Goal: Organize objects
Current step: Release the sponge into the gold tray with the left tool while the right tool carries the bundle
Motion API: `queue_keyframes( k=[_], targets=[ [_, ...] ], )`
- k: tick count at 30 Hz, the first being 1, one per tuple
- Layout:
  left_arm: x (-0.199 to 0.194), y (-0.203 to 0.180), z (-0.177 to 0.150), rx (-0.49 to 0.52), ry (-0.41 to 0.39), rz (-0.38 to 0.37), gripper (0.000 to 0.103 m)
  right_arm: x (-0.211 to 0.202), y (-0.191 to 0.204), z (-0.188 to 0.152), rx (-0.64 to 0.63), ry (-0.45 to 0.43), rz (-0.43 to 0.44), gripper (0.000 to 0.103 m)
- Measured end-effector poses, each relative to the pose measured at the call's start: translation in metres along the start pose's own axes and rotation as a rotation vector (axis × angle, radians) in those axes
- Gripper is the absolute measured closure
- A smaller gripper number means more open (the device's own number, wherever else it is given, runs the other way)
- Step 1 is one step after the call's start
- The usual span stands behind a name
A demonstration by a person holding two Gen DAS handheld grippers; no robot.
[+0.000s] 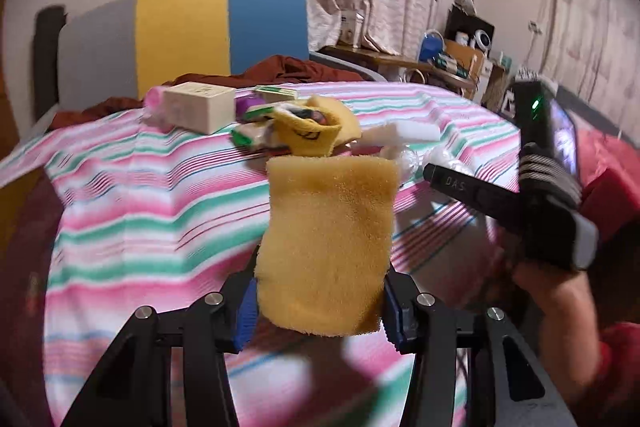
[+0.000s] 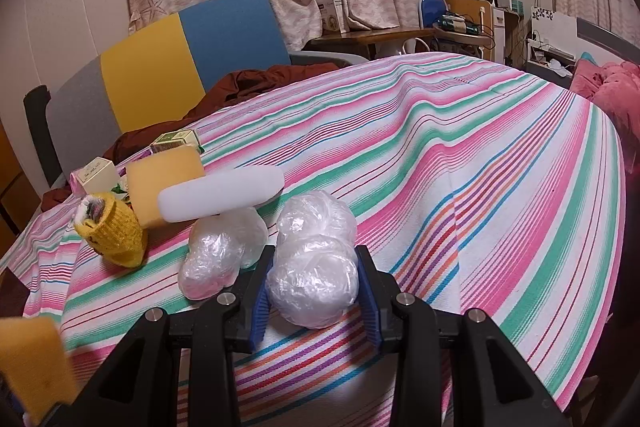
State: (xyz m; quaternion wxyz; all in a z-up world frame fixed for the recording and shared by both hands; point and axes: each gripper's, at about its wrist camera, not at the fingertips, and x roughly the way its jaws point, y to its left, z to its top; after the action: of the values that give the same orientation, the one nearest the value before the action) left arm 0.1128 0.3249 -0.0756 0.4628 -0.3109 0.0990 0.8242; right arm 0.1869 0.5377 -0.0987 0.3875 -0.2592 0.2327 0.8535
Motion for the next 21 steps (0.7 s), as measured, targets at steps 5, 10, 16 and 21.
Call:
queue_keyframes(
  k=[5, 10, 16, 21],
  targets=[
    [-0.033, 0.019, -0.005, -0.086, -0.027, 0.006, 0.052, 0.0, 0.001, 0.0, -0.004, -0.002, -0.003, 0.065],
    [-0.058, 0.04, -0.008, -0.145, -0.043, 0.035, 0.052, -0.001, 0.001, 0.0, -0.011, 0.004, 0.004, 0.065],
    [-0.099, 0.08, -0.009, -0.248, -0.063, 0.083, 0.052, -0.007, 0.002, -0.002, -0.019, 0.011, -0.005, 0.066],
    [-0.131, 0.125, -0.013, -0.312, -0.042, 0.158, 0.052, -0.027, 0.007, -0.01, -0.021, -0.007, 0.027, 0.066]
  ],
)
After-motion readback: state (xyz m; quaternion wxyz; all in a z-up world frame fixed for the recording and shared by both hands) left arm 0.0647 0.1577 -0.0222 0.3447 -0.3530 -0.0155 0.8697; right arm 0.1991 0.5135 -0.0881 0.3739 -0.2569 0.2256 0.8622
